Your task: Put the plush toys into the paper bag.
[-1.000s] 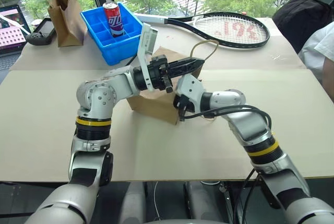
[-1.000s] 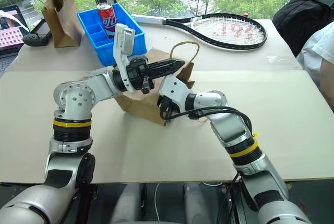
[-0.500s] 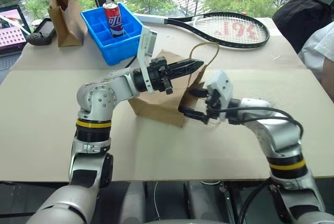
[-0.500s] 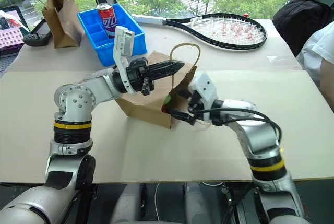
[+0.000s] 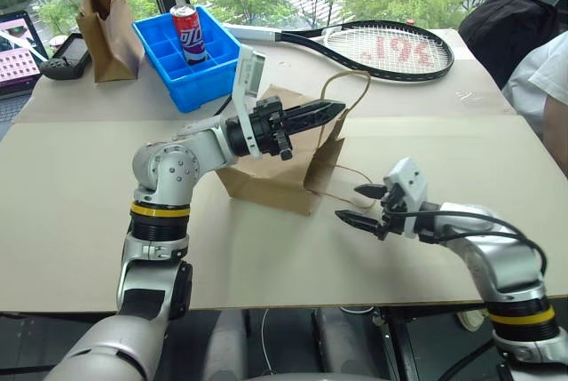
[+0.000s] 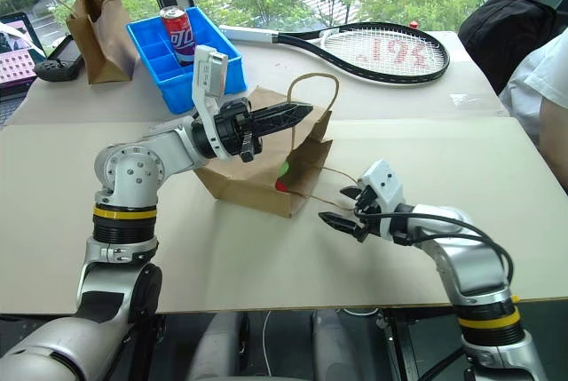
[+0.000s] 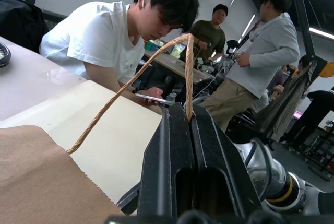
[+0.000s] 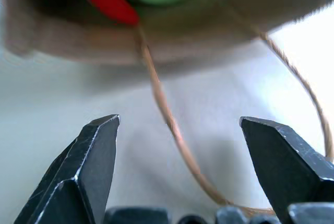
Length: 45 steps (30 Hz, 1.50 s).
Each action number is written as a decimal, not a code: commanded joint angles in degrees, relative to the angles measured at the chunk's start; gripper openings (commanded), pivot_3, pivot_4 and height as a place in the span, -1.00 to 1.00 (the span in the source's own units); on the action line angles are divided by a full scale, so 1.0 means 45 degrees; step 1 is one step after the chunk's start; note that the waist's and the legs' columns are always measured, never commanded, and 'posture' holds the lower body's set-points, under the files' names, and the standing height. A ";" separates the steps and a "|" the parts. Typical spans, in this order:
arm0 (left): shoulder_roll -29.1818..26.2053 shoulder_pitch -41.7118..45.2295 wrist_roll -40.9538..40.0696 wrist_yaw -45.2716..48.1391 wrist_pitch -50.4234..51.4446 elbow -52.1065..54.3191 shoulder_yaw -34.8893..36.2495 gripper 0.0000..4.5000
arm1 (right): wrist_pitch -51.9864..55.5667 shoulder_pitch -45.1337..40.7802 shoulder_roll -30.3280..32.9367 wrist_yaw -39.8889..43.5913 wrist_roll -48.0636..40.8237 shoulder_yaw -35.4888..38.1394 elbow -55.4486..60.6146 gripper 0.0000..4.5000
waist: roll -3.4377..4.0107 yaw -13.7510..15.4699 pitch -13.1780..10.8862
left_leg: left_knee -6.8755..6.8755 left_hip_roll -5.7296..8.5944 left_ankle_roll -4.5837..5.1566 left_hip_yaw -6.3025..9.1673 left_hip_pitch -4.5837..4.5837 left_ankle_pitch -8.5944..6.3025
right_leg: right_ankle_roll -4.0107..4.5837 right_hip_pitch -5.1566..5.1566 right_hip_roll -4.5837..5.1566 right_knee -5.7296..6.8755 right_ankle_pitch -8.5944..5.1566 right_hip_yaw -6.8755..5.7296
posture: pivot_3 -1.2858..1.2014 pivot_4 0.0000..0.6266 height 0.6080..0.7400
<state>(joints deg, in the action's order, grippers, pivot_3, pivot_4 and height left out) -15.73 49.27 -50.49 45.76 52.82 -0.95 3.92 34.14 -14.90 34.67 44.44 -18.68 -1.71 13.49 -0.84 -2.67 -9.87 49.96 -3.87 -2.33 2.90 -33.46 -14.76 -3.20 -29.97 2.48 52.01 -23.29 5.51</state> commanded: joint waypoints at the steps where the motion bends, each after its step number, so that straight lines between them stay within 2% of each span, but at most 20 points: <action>1: -0.0144 0.0326 -0.0009 0.0179 -0.0237 0.0162 0.0176 -1.00 | -0.1146 0.0118 0.0246 -0.0088 0.0674 -0.0062 -0.0206 0.18 | 0.0000 0.0013 0.0000 | 0.0000 -0.0001 0.0000 0.0000 0.0000 0.0000 | 0.0000 0.0001 0.0000 -0.0001 0.0000 -0.0001 | 0.03 -0.52 -0.27; 8: -0.0397 0.0434 0.0052 0.0232 -0.0329 0.0119 0.0273 -1.00 | -0.1861 -0.0011 0.1197 0.0173 0.0625 0.1162 0.0025 -0.88 | -0.0001 0.0024 -0.0001 | 0.0002 0.0001 0.0000 0.0000 -0.0004 0.0000 | 0.0000 0.0000 0.0001 -0.0002 0.0000 -0.0002 | 0.03 -0.52 -0.27; 9: -0.0462 0.0505 0.0115 0.0259 -0.0414 0.0041 0.0304 -1.00 | -0.1785 -0.0268 0.1336 0.0194 0.0391 0.1474 0.0203 -0.97 | -0.0001 0.0026 -0.0001 | 0.0002 0.0001 0.0000 0.0000 -0.0004 0.0000 | 0.0000 0.0000 0.0002 -0.0002 0.0000 -0.0002 | 0.03 -0.52 -0.27; 14: -0.0737 0.1096 0.0627 0.0326 -0.1201 -0.0737 0.0554 -1.00 | -0.1295 -0.2223 0.1964 0.0224 -0.0426 0.2361 0.1044 -0.97 | 0.0001 -0.0050 -0.0005 | 0.0001 -0.0002 0.0000 0.0002 -0.0001 0.0001 | 0.0001 -0.0006 -0.0003 0.0007 0.0001 0.0001 | 0.03 -0.52 -0.27; 22: -0.1081 0.1737 0.1308 0.0435 -0.2166 -0.1630 0.0788 -1.00 | -0.0044 -0.4921 0.2480 0.0567 -0.1158 0.1667 0.2111 -0.97 | 0.0003 0.0021 -0.0006 | -0.0014 -0.0001 0.0001 0.0004 -0.0014 0.0001 | 0.0001 -0.0006 0.0002 -0.0020 0.0000 -0.0008 | 0.03 -0.52 -0.27; 34: -0.1228 0.1316 0.1609 0.0152 -0.2179 -0.1205 0.0885 -1.00 | 0.2025 -0.6050 0.3271 0.1075 -0.2824 0.1572 0.3372 -0.97 | 0.0004 0.0040 -0.0007 | -0.0014 0.0000 0.0002 0.0009 -0.0021 0.0001 | 0.0002 -0.0007 0.0004 -0.0024 0.0000 -0.0012 | 0.03 -0.52 -0.27; 38: -0.1632 0.0878 0.1827 0.0530 -0.2009 -0.0864 0.0544 -1.00 | 0.2882 -0.5711 0.3437 0.1246 -0.3670 0.1508 0.3786 -0.97 | 0.0004 0.0027 -0.0007 | -0.0021 -0.0002 0.0002 0.0009 -0.0019 0.0001 | 0.0002 -0.0007 0.0004 -0.0026 0.0000 -0.0011 | 0.03 -0.52 -0.27; 42: -0.2592 0.0549 0.1677 0.1531 -0.1671 -0.0631 0.0440 -1.00 | 0.3884 -0.5647 0.3313 0.0961 -0.4704 0.1885 0.3920 -0.97 | 0.0005 0.0007 -0.0007 | -0.0019 -0.0001 0.0003 0.0009 -0.0017 0.0002 | 0.0003 -0.0008 0.0003 -0.0022 0.0001 -0.0010 | 0.03 -0.52 -0.27; 44: -0.2666 0.0764 0.1041 0.1353 -0.1025 -0.0887 0.0981 -0.74 | 0.4029 -0.5722 0.3407 0.0900 -0.4935 0.2142 0.3766 -1.00 | 0.0005 0.0018 -0.0008 | -0.0020 -0.0003 0.0003 0.0009 -0.0017 0.0002 | 0.0004 -0.0010 0.0002 -0.0021 0.0001 -0.0011 | 0.03 -0.52 -0.27; 45: -0.2767 0.0827 0.0820 0.1446 -0.0801 -0.0946 0.1132 -0.64 | 0.4019 -0.5790 0.3457 0.0874 -0.4989 0.2271 0.3646 -0.86 | 0.0005 0.0019 -0.0008 | -0.0020 -0.0003 0.0003 0.0009 -0.0017 0.0002 | 0.0004 -0.0011 0.0003 -0.0022 0.0001 -0.0012 | 0.03 -0.52 -0.27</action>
<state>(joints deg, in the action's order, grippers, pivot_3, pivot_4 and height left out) -27.22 51.12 -43.86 51.49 47.48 -6.29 6.63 51.92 -39.77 49.47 49.17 -39.64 5.08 29.67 -0.81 -2.58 -9.90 49.88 -3.89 -2.31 2.93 -33.54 -14.75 -3.19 -30.01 2.50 51.90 -23.29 5.45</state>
